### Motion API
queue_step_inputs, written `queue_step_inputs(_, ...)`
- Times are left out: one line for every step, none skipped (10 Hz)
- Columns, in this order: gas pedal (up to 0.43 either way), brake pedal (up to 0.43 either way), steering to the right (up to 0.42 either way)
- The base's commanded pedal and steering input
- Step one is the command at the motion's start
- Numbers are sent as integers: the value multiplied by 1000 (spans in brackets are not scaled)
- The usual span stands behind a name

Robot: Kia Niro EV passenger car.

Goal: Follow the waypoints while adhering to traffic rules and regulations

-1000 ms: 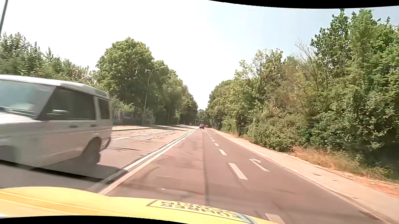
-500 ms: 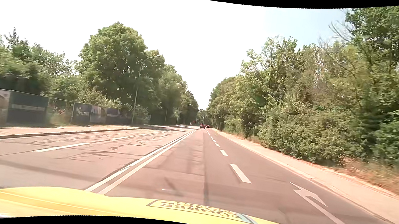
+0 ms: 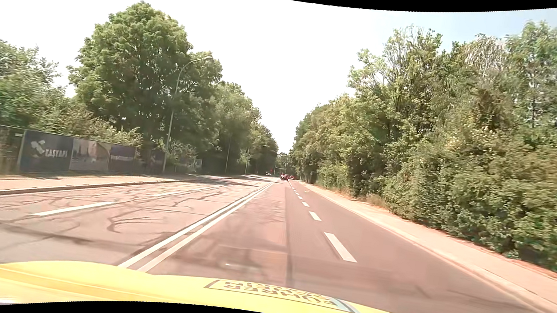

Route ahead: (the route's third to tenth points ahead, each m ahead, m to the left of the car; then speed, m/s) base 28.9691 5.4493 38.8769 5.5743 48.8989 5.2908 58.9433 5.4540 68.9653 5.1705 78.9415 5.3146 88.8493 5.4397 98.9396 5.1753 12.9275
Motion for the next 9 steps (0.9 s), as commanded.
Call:
queue_step_inputs(59,0,-3)
queue_step_inputs(59,0,-3)
queue_step_inputs(59,0,-2)
queue_step_inputs(59,0,-2)
queue_step_inputs(59,0,-2)
queue_step_inputs(47,0,-2)
queue_step_inputs(39,0,-2)
queue_step_inputs(39,0,0)
queue_step_inputs(39,0,1)
